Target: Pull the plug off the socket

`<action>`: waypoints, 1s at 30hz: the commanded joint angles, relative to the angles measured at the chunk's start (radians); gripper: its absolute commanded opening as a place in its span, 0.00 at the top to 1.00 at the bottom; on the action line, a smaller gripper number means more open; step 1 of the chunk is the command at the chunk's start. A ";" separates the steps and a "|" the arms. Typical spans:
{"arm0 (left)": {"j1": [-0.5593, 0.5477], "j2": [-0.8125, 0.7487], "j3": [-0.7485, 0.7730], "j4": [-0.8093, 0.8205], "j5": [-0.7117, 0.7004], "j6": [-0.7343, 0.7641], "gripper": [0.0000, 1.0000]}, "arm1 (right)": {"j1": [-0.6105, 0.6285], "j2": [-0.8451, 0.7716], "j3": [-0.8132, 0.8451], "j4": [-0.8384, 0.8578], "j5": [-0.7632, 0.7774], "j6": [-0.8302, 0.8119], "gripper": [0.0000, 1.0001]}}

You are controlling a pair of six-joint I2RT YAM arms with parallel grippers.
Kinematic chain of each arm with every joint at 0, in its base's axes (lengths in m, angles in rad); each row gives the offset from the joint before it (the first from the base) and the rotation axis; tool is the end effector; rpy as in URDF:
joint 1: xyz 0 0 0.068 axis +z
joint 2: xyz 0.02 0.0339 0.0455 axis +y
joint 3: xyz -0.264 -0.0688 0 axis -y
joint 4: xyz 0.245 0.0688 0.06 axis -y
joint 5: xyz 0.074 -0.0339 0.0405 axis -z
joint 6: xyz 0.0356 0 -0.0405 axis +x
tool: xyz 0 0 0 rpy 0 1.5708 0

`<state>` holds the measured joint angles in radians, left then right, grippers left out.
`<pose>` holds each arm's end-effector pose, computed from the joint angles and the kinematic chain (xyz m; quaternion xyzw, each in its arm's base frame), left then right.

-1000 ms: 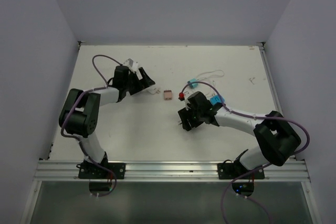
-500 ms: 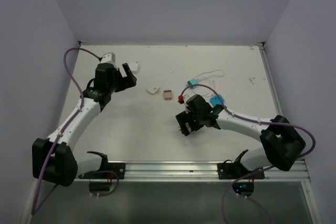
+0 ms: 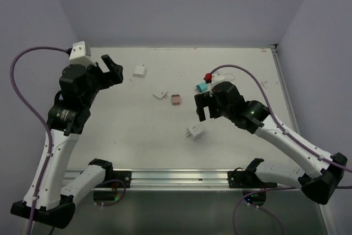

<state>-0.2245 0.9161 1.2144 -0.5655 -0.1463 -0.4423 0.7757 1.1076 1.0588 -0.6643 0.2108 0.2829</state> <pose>0.1777 -0.0353 0.4234 -0.1302 0.7834 -0.1431 0.5907 0.1708 0.1571 0.3265 -0.1782 0.8878 0.1262 0.4052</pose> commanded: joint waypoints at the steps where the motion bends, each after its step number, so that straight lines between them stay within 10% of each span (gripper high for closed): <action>1: 0.005 -0.057 0.123 -0.092 -0.084 0.063 0.00 | -0.001 -0.090 0.143 -0.185 0.300 0.056 0.01; 9: 0.005 -0.138 0.296 -0.129 -0.214 0.111 0.00 | -0.001 -0.288 0.308 -0.252 0.611 0.016 0.01; 30: 0.004 -0.319 0.169 -0.034 -0.467 0.151 0.00 | -0.001 -0.701 0.150 -0.011 0.716 -0.191 0.01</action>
<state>-0.2245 0.5919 1.4101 -0.6464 -0.5915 -0.3161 0.7734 0.4263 1.2247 -0.7441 0.9039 0.1238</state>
